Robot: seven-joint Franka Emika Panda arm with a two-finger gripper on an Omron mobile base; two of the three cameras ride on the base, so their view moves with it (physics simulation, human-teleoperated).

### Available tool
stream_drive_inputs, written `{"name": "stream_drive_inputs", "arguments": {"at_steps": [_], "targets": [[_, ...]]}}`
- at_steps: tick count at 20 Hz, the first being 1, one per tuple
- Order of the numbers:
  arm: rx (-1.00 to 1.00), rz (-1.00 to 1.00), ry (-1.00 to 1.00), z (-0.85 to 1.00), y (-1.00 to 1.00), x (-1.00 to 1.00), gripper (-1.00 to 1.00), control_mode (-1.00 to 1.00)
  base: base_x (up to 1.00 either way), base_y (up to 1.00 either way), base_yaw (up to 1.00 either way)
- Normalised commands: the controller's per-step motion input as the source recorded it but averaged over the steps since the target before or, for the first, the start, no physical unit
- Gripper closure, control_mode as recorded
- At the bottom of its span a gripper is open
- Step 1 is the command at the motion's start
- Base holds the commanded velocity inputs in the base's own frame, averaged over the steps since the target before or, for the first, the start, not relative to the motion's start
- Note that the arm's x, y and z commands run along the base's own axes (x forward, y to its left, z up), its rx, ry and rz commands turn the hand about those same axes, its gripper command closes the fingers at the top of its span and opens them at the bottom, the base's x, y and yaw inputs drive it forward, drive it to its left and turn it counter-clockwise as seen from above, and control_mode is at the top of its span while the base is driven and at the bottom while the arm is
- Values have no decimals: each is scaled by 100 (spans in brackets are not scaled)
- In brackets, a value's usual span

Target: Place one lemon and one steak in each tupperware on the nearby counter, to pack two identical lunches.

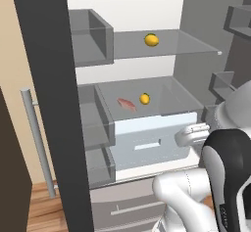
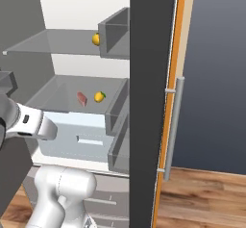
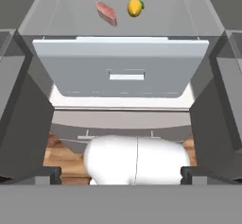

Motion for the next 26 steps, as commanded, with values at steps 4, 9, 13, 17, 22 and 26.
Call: {"name": "stream_drive_inputs", "arguments": {"at_steps": [4,9,13,17,22,26], "targets": [[0,-1,-8,11,0,1,-100,-100,0,0,0],[0,0,-23,42,0,4,-100,-100,0,0,0],[0,-3,-14,51,-6,38,-100,-100,0,0,0],[3,-7,-2,54,-19,45,-100,-100,0,0,0],[3,-4,0,45,-14,48,-100,-100,0,0,0],[0,0,-3,11,0,48,-100,-100,0,0,0]]}}
